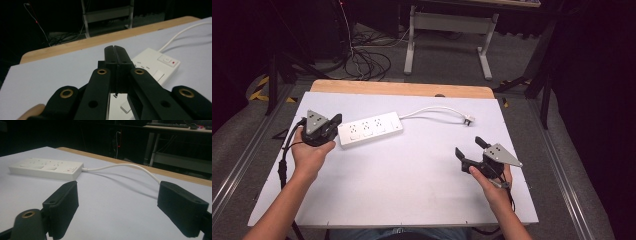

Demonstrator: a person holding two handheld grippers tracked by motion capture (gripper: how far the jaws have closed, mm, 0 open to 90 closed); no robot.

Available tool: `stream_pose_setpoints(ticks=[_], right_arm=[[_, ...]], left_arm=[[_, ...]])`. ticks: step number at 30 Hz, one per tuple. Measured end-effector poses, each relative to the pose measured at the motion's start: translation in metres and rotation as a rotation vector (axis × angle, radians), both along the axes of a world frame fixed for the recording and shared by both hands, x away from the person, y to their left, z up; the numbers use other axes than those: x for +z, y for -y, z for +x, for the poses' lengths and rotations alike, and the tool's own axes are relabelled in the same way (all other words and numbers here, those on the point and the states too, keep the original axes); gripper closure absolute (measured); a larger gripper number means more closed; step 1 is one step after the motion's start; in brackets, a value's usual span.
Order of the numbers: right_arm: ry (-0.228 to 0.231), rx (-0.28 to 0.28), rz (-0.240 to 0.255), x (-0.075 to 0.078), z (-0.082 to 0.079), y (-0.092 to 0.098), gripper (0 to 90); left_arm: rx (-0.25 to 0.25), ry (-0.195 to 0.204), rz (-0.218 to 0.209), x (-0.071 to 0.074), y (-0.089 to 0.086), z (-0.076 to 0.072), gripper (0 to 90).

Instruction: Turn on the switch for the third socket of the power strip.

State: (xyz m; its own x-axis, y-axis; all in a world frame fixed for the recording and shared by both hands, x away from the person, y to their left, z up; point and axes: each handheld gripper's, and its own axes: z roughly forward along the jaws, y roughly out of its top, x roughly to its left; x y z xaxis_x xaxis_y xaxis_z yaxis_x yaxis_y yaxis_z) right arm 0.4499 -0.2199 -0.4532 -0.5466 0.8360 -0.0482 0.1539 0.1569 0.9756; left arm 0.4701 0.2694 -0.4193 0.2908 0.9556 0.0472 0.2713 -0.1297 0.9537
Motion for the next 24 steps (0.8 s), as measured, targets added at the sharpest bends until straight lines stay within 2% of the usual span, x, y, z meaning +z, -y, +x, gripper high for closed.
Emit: stream_pose_setpoints(ticks=[1,4,8,10,21,24], right_arm=[[0.001,0.001,-0.002,0.000,0.000,0.000,17.5],[0.003,0.005,-0.001,0.001,0.000,-0.001,17.5],[0.004,0.008,-0.003,0.001,0.000,-0.002,17.5],[0.000,0.005,-0.004,0.001,0.001,-0.001,17.5],[-0.002,0.005,-0.004,0.000,0.001,-0.002,17.5],[-0.001,0.007,-0.005,0.000,0.002,-0.002,17.5]], left_arm=[[0.010,0.014,-0.015,0.003,-0.003,-0.003,89.8],[0.035,0.060,-0.024,0.009,-0.011,-0.009,89.8],[0.061,0.081,-0.054,0.009,-0.018,-0.011,89.8],[0.066,0.094,-0.052,0.010,-0.020,-0.013,89.8],[0.053,0.146,-0.070,0.014,-0.020,-0.021,89.7],[0.043,0.157,-0.062,0.016,-0.019,-0.023,89.8]])
